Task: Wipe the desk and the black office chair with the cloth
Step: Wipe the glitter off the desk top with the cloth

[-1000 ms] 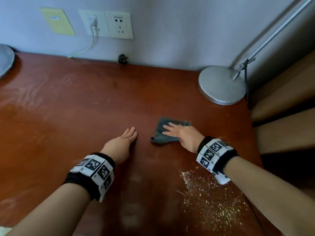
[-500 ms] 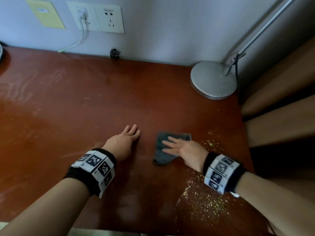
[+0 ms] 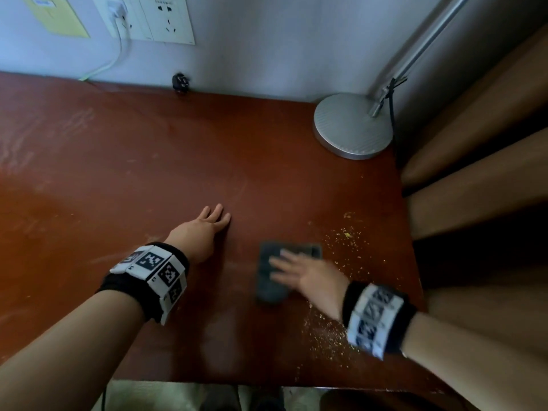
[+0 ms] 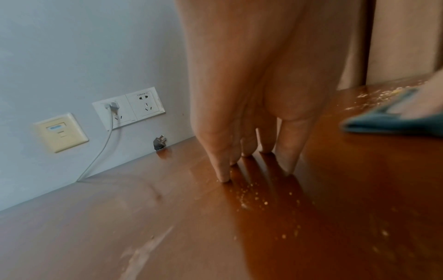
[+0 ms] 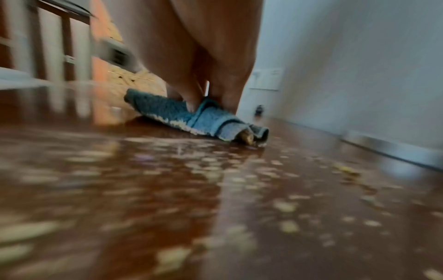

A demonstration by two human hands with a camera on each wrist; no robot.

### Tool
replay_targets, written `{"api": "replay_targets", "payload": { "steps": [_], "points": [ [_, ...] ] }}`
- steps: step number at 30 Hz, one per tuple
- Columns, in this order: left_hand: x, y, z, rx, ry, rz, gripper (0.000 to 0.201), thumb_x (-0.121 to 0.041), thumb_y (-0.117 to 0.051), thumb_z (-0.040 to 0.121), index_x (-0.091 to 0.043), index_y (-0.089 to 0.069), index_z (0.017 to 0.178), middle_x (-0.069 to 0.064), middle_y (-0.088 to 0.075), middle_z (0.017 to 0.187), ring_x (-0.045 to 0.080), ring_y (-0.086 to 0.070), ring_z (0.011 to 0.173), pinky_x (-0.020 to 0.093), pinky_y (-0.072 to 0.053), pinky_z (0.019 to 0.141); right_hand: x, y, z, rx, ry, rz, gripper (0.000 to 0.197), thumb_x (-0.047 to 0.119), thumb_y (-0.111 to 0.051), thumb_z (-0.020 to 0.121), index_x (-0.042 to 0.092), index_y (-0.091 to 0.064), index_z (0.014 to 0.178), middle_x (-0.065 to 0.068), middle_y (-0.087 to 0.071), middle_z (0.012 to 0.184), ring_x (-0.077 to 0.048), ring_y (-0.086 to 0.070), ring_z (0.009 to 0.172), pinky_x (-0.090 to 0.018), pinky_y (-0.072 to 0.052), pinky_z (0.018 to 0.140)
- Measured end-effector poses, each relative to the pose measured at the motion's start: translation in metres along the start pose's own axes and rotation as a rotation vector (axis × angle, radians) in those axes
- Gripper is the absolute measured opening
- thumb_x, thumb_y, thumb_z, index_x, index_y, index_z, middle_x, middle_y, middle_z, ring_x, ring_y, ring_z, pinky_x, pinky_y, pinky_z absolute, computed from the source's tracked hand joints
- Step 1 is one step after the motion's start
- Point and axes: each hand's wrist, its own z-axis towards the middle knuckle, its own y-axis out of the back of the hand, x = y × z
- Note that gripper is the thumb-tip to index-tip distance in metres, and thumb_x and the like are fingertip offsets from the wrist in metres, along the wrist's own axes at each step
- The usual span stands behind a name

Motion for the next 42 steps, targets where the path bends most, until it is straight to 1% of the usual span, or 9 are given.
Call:
{"api": "replay_targets", "payload": {
  "steps": [3, 8, 11, 14, 22, 27, 31, 35, 42],
  "points": [
    [-0.002, 0.001, -0.001, 0.018, 0.01, 0.013, 0.074, 0.005, -0.031, 0.093, -0.026, -0.001, 0.152, -0.002, 0.013, 0.159, 0.019, 0.005, 0.147, 0.037, -0.029, 0.112, 0.002, 0.004, -0.01, -0.032, -0.105, 0.029, 0.069, -0.005, -0.045, 0.091, 0.023, -0.018, 0.149, 0.002, 0.004, 0.156, -0.024, 0.004, 0.145, -0.041, -0.006, 0.119],
    [-0.01, 0.001, -0.002, 0.031, 0.025, 0.041, 0.074, 0.005, -0.032, 0.094, -0.025, 0.002, 0.152, 0.0, 0.014, 0.159, 0.022, 0.007, 0.147, 0.039, -0.032, 0.11, 0.049, -0.04, -0.089, 0.06, 0.118, -0.044, 0.066, 0.036, -0.092, 0.04, 0.036, -0.071, 0.103, 0.013, -0.06, 0.125, -0.013, -0.057, 0.117, -0.027, -0.049, 0.09],
    [-0.014, -0.002, 0.001, 0.01, 0.026, 0.047, 0.069, 0.0, -0.031, 0.097, -0.027, 0.002, 0.152, 0.0, 0.013, 0.159, 0.023, 0.007, 0.147, 0.042, -0.032, 0.111, 0.028, -0.017, -0.074, -0.144, 0.084, 0.128, 0.055, 0.008, -0.087, 0.049, 0.021, -0.074, 0.101, -0.002, -0.065, 0.12, -0.023, -0.061, 0.112, -0.036, -0.055, 0.084],
    [-0.015, -0.003, 0.002, 0.01, 0.022, 0.048, 0.068, -0.002, -0.031, 0.097, -0.028, 0.001, 0.152, 0.0, 0.012, 0.16, 0.023, 0.006, 0.147, 0.043, -0.031, 0.112, -0.032, 0.032, -0.024, -0.376, -0.144, 0.214, 0.058, -0.02, -0.054, 0.071, 0.005, -0.06, 0.123, -0.015, -0.048, 0.139, -0.034, -0.046, 0.128, -0.055, -0.046, 0.096],
    [-0.021, 0.003, 0.001, 0.009, 0.006, 0.064, 0.063, -0.026, -0.038, 0.102, -0.028, 0.0, 0.152, 0.001, 0.012, 0.16, 0.024, 0.004, 0.147, 0.041, -0.029, 0.113, -0.077, 0.019, -0.008, 0.016, -0.307, 0.015, 0.083, -0.012, -0.047, 0.085, 0.03, -0.014, 0.149, 0.003, 0.004, 0.157, -0.023, 0.002, 0.145, -0.047, -0.014, 0.116],
    [-0.06, 0.015, -0.001, -0.168, -0.168, -0.051, 0.057, -0.032, -0.044, 0.1, -0.033, -0.018, 0.15, -0.006, 0.002, 0.16, 0.013, 0.0, 0.147, 0.038, -0.033, 0.112, -0.008, -0.028, -0.079, -0.131, -0.083, 0.112, 0.084, 0.004, -0.082, 0.059, 0.032, -0.05, 0.132, 0.004, -0.034, 0.144, -0.022, -0.037, 0.133, -0.047, -0.044, 0.099],
    [-0.133, 0.002, -0.02, -0.283, -0.639, -0.022, 0.046, -0.027, -0.037, 0.102, -0.03, -0.028, 0.148, -0.009, -0.012, 0.158, 0.005, -0.006, 0.145, 0.031, -0.029, 0.115, -0.037, -0.025, -0.108, -0.432, -0.346, 0.391, 0.073, -0.001, -0.061, 0.079, 0.029, -0.034, 0.14, 0.005, -0.028, 0.15, -0.016, -0.028, 0.139, -0.043, -0.035, 0.109],
    [-0.178, -0.033, -0.02, -0.067, -0.791, 0.225, 0.05, -0.034, -0.032, 0.103, -0.03, -0.019, 0.15, -0.005, 0.0, 0.16, 0.011, 0.004, 0.147, 0.036, -0.025, 0.116, -0.082, -0.025, -0.138, -0.091, -0.64, 0.368, 0.068, 0.023, -0.046, 0.097, 0.038, 0.001, 0.143, 0.008, 0.011, 0.155, -0.013, 0.011, 0.144, -0.043, -0.016, 0.118],
    [-0.161, -0.023, -0.004, -0.058, -0.678, 0.328, 0.053, -0.019, -0.032, 0.103, -0.025, -0.012, 0.152, -0.002, 0.0, 0.16, 0.011, -0.003, 0.147, 0.029, -0.026, 0.115, -0.089, -0.035, -0.147, 0.18, -0.683, 0.334, 0.098, 0.031, -0.062, 0.088, 0.028, 0.016, 0.147, 0.005, 0.033, 0.148, -0.017, 0.016, 0.144, -0.034, -0.012, 0.117]
  ]
}}
